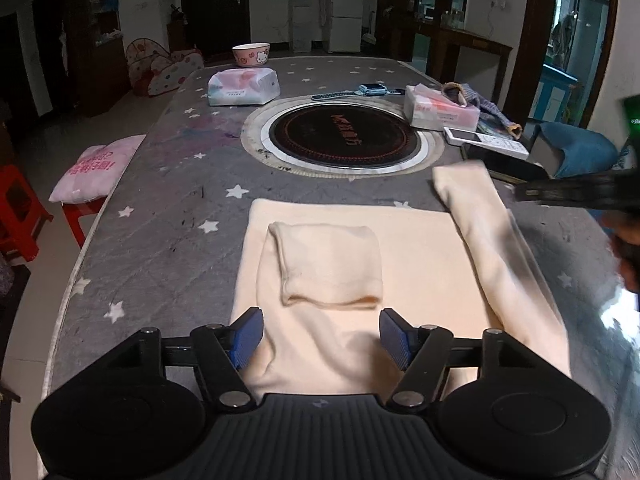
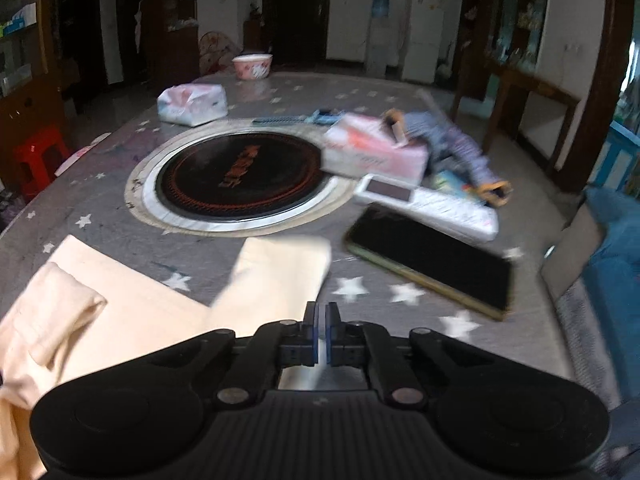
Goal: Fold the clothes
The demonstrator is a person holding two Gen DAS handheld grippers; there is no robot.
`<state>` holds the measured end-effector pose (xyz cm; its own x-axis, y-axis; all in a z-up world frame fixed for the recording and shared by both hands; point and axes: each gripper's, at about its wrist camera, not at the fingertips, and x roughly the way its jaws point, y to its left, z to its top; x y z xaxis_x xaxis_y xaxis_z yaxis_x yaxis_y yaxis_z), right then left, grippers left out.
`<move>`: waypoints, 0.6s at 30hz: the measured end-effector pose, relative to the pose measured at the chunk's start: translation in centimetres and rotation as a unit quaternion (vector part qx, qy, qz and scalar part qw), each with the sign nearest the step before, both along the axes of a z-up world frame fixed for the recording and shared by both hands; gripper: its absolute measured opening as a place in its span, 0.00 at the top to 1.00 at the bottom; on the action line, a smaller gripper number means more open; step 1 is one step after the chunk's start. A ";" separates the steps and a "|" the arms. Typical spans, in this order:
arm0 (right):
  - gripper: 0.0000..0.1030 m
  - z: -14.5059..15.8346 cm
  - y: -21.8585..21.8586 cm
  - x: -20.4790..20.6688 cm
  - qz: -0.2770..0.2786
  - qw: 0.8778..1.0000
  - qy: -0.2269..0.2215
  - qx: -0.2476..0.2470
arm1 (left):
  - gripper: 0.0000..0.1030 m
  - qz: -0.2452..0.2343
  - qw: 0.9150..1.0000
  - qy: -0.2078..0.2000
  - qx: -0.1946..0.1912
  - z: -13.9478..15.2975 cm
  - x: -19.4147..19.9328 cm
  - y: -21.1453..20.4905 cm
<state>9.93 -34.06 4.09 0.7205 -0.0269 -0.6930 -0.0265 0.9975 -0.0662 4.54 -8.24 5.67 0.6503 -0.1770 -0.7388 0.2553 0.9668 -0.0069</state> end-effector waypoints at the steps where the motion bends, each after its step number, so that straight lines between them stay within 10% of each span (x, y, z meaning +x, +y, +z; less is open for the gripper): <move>1: 0.98 0.3 -0.3 -0.5 -0.003 1.000 -0.004 -0.008 | 0.34 -0.001 1.000 0.001 0.000 -0.2 0.4 -0.3; 8: 0.93 2.1 -3.6 -3.5 -0.016 1.000 0.002 0.020 | 0.39 -0.014 0.999 -0.010 0.027 -1.5 2.2 -2.9; 15: 0.69 -0.2 -2.3 0.0 -0.017 0.999 0.020 0.042 | 0.88 -0.028 0.999 -0.011 0.034 -2.4 3.2 -2.8; 18: 0.59 -1.2 -1.8 1.5 -0.017 0.998 0.028 0.051 | 0.92 -0.022 1.000 -0.017 0.014 -1.7 2.9 -1.8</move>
